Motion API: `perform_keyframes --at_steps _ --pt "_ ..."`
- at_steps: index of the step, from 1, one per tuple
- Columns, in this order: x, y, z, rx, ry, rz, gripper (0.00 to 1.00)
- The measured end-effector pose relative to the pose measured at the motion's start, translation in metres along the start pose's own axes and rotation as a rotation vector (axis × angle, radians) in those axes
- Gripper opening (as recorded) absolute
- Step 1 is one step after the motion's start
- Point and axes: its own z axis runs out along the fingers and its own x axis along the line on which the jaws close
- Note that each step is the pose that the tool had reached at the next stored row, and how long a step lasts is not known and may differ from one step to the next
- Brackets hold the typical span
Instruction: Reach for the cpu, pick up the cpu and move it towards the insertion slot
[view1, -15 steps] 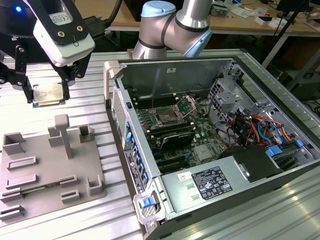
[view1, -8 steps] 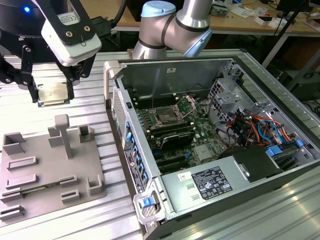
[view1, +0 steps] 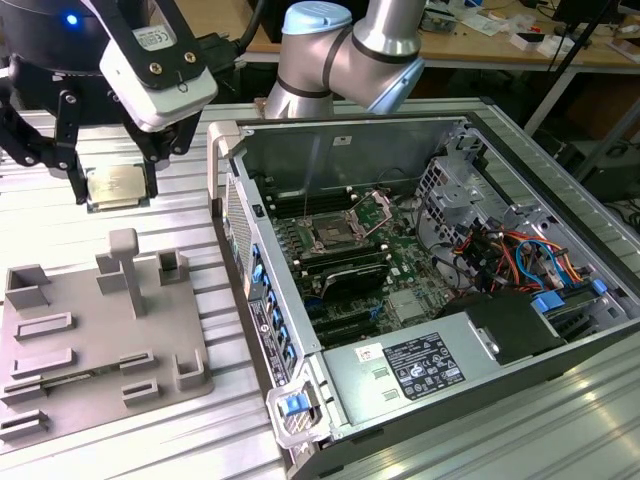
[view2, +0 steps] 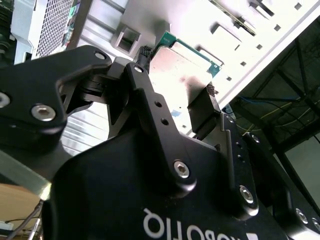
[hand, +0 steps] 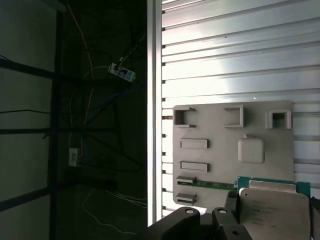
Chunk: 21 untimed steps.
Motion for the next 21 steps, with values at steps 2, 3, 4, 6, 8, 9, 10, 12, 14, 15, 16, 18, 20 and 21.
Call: perform_keyframes --at_steps 2,3,4,6,8,9,10,12,14,15,16,18,20,21 --pt "-0.0021 0.0 -0.0001 0.0 0.0001 0.0 0.55" --pt "-0.0035 -0.0001 -0.0001 0.0 0.0001 0.0 0.55" --pt "-0.0044 -0.0001 -0.0001 0.0 0.0001 0.0 0.55" --pt "-0.0069 -0.0001 -0.0001 0.0 0.0 0.0 0.55" --pt "-0.0095 -0.0002 -0.0001 0.0 0.0 0.0 0.55" --pt "-0.0113 -0.0003 -0.0002 0.0001 0.0001 0.0 0.55" --pt "-0.0128 -0.0003 -0.0002 0.0001 0.0 0.0 0.55" --pt "-0.0149 -0.0003 -0.0002 0.0 0.0001 0.0 0.55" --pt "-0.0167 -0.0004 -0.0002 0.0001 0.0001 0.0 0.55" --pt "-0.0183 -0.0004 -0.0002 0.0 0.0 0.0 0.55" --pt "-0.0191 -0.0004 -0.0002 0.0 0.0 0.0 0.55" --pt "-0.021 -0.0005 -0.0003 0.0 0.0 0.0 0.55" --pt "-0.0242 -0.0006 -0.0003 0.0 0.0 0.0 0.55" --pt "-0.0255 -0.0006 -0.0003 0.0 0.0 0.0 0.55"
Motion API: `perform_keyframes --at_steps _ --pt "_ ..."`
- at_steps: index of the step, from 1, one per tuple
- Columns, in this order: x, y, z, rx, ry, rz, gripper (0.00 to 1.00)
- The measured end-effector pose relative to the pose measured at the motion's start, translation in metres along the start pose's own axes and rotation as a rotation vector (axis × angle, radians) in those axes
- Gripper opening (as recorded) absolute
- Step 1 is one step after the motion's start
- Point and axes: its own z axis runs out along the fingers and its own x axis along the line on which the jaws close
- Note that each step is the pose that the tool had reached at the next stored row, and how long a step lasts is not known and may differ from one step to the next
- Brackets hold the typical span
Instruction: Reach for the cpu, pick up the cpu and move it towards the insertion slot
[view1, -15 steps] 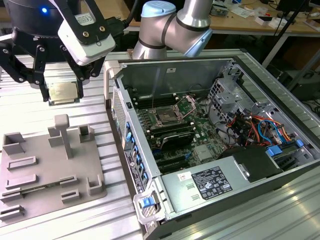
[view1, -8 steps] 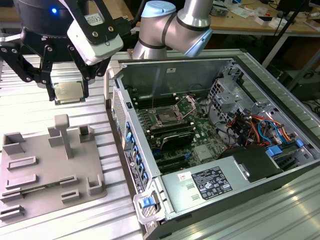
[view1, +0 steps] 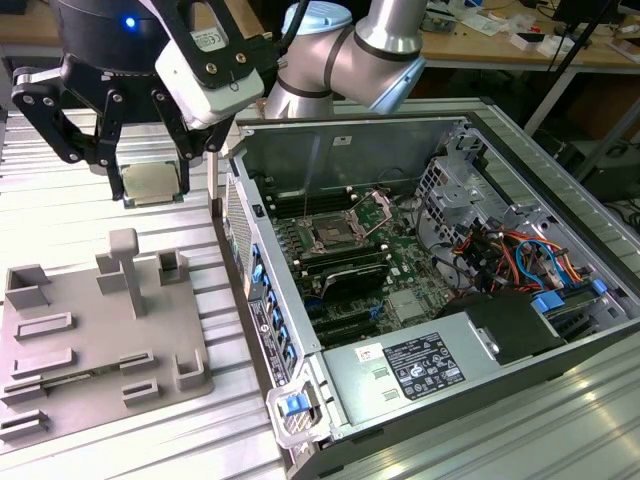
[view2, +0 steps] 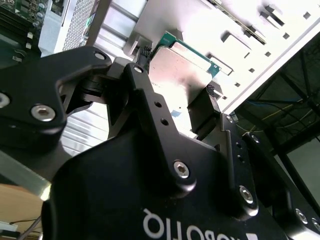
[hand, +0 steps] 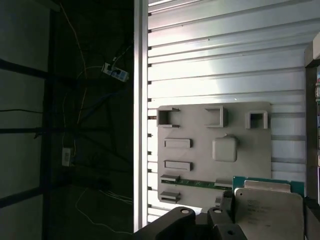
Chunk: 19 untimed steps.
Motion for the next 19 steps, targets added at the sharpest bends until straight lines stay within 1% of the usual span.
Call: perform_keyframes --at_steps 4,5,19 --pt "-0.0053 -0.0001 -0.0001 0.0001 0.0001 0.0 0.55" --pt "-0.0086 -0.0002 -0.0001 0.0 0.0001 0.0 0.55" --pt "-0.0214 -0.0005 -0.0003 0.0 0.0001 0.0 0.55"
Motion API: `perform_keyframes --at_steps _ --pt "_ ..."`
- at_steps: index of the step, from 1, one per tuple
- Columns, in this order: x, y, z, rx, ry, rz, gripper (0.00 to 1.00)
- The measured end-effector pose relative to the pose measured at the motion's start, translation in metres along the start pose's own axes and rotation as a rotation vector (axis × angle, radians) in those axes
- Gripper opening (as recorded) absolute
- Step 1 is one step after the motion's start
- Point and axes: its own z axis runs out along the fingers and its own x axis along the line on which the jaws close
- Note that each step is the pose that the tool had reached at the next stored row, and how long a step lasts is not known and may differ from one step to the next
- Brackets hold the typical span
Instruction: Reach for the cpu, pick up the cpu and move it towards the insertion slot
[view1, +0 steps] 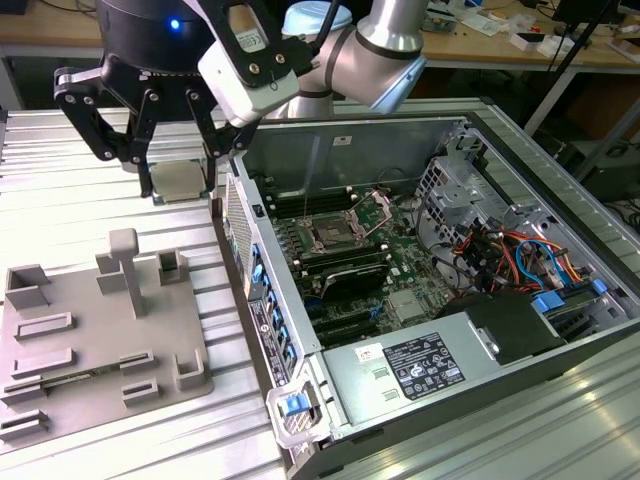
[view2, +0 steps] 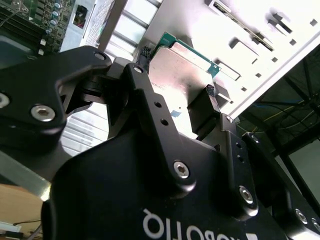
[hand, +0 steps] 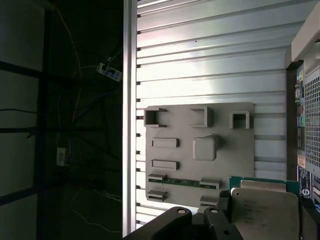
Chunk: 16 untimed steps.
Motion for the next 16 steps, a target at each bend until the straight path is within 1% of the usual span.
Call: perform_keyframes --at_steps 16 --pt "-0.0088 -0.0002 -0.0002 0.0001 0.0001 0.0 0.55"
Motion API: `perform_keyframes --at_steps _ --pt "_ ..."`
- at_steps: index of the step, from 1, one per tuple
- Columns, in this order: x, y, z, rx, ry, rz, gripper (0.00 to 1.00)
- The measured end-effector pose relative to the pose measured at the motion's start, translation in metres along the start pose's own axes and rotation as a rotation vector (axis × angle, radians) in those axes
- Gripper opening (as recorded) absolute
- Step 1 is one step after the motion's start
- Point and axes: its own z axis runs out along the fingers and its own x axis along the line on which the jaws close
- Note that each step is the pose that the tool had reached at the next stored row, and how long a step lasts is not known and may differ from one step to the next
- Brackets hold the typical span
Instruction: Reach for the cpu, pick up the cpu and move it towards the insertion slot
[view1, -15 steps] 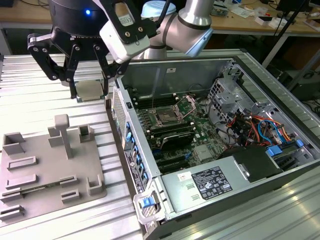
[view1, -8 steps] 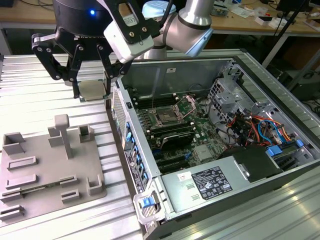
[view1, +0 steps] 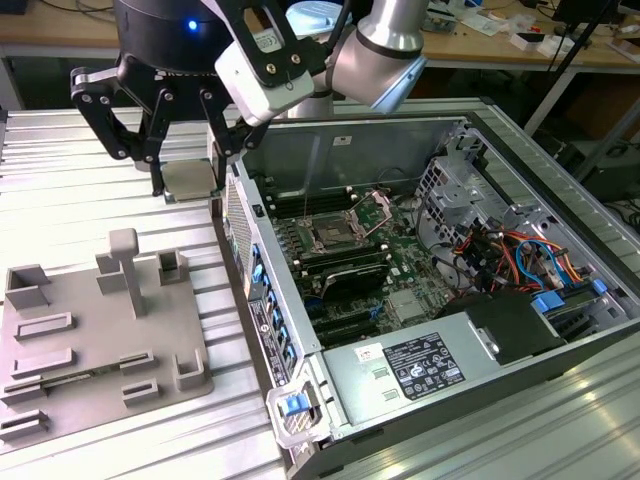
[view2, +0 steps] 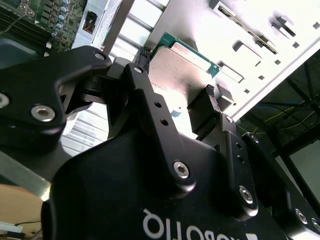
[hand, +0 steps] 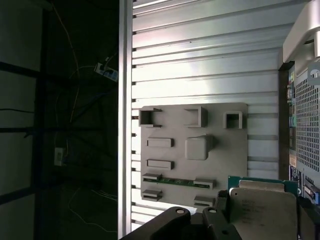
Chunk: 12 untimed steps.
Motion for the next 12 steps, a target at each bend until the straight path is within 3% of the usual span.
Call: perform_keyframes --at_steps 12 --pt "-0.0071 -0.0002 0.0 0.0 -0.0001 0.0 0.55"
